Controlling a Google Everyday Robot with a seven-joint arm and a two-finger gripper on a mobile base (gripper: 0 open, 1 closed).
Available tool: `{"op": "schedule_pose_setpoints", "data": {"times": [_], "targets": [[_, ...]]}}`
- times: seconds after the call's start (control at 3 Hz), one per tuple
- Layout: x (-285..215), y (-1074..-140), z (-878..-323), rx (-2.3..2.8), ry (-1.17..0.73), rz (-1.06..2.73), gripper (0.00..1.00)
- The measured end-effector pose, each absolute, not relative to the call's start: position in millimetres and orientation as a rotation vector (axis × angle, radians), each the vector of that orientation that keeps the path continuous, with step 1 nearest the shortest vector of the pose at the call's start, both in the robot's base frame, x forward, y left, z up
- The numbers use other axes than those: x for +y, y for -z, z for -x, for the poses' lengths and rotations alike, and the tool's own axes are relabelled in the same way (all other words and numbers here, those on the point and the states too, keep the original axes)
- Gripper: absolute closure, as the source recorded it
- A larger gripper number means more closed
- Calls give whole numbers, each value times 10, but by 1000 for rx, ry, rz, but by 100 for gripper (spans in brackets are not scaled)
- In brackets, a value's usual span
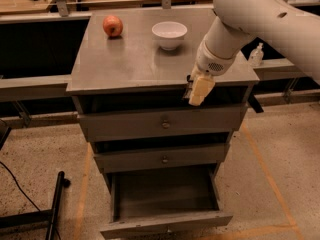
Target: Place rxbar chocolate into bottom drawer
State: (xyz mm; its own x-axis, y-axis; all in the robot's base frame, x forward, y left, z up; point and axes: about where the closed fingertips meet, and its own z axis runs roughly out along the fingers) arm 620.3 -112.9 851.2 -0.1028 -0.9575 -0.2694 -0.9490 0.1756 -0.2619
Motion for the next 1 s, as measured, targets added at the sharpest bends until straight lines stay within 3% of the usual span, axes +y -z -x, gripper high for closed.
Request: {"op": "schedule_pose_setpoints", "data": {"times": [0.33, 1.0], "targets": [[-1179, -8387, -6212, 2125, -39, 1809, 100], [-1327, -7736, -5670, 2084, -330, 1815, 100]]}}
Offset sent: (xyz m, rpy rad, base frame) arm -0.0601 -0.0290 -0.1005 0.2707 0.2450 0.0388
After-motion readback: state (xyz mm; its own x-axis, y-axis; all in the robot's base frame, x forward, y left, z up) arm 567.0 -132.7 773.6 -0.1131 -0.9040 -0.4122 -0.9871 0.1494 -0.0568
